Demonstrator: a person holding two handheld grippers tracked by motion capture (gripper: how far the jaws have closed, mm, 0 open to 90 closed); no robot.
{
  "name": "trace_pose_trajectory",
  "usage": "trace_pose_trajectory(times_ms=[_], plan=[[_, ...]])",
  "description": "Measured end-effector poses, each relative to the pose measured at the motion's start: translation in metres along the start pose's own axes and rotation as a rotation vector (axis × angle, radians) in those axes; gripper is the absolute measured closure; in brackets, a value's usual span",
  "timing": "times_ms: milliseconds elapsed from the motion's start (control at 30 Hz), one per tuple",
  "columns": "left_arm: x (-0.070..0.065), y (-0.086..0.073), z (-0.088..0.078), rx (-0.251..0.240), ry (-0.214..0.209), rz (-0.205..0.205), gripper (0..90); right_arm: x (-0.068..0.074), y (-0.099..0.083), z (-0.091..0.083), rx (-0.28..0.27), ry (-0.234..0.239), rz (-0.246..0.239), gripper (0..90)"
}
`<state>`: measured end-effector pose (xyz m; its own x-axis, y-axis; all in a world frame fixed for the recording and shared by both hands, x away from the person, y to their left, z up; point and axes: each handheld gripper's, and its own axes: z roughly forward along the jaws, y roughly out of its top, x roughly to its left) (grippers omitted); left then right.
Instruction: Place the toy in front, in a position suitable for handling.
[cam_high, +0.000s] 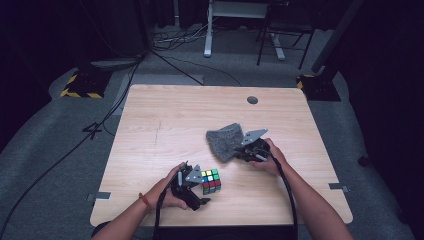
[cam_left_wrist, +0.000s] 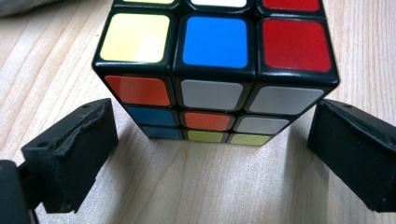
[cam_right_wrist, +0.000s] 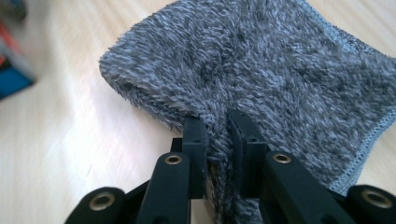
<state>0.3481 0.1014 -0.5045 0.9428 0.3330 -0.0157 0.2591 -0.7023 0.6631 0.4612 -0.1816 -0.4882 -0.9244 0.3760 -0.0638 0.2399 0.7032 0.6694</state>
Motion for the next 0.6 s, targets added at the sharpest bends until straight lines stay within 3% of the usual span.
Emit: trace_pose_trajectory(times_ms=[233, 600], plan=[[0.0, 0.0, 0.0, 0.001, 0.002, -0.002, 1.8, 0.014, -0.034, -0.034, 0.015, 0.027, 0.027, 78.7], [0.0, 0.001, 0.001, 0.004, 0.014, -0.014, 1.6, 0.047, -0.075, -0.076, 0.032, 0.021, 0.031, 77.7]])
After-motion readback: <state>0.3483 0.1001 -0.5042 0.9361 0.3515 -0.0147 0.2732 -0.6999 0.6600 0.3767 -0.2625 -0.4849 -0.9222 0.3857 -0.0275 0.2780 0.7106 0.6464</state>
